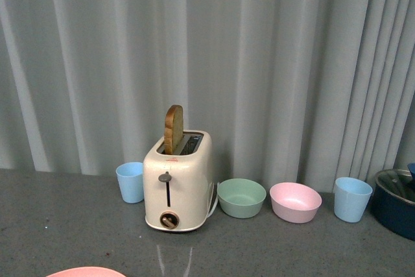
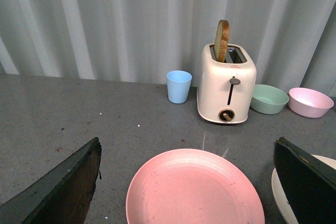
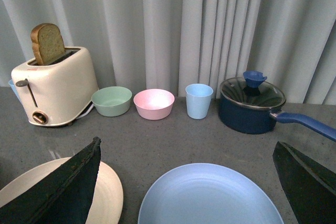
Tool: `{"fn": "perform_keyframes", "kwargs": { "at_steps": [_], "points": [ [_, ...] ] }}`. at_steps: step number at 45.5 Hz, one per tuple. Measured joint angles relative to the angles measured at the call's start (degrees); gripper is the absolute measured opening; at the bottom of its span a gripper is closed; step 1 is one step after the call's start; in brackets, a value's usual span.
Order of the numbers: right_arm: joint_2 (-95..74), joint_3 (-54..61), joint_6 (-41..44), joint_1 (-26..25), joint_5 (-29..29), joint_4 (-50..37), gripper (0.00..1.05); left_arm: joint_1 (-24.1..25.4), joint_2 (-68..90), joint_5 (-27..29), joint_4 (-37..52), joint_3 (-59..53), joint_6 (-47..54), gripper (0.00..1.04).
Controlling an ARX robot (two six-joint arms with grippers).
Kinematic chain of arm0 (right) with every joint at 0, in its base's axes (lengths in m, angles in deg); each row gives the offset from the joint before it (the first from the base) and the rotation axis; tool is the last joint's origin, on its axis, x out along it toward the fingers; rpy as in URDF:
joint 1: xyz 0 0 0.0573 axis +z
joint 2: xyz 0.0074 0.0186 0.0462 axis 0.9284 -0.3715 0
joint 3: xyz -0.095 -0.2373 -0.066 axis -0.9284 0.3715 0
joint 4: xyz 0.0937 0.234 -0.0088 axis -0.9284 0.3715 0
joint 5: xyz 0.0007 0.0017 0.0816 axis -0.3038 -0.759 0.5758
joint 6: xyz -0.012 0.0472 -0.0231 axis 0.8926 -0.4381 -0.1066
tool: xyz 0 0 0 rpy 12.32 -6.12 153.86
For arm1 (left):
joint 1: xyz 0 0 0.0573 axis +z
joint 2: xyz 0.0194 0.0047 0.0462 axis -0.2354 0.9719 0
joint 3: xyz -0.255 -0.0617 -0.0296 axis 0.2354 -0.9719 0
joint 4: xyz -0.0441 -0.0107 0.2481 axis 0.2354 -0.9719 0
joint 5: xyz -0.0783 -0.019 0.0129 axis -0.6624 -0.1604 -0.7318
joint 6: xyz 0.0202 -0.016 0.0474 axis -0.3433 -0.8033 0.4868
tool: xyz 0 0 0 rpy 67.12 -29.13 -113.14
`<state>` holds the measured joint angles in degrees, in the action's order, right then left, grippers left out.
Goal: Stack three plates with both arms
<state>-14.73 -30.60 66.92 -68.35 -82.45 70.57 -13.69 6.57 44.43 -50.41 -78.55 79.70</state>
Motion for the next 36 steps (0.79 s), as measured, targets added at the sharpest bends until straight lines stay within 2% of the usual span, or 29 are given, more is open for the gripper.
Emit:
{"fn": "perform_keyframes", "kwargs": {
  "at_steps": [36],
  "points": [
    [0.00, 0.00, -0.02, 0.00, 0.00, 0.00, 0.97, 0.00, 0.00, -0.02, 0.00, 0.00, 0.00, 0.98]
  ]
}}
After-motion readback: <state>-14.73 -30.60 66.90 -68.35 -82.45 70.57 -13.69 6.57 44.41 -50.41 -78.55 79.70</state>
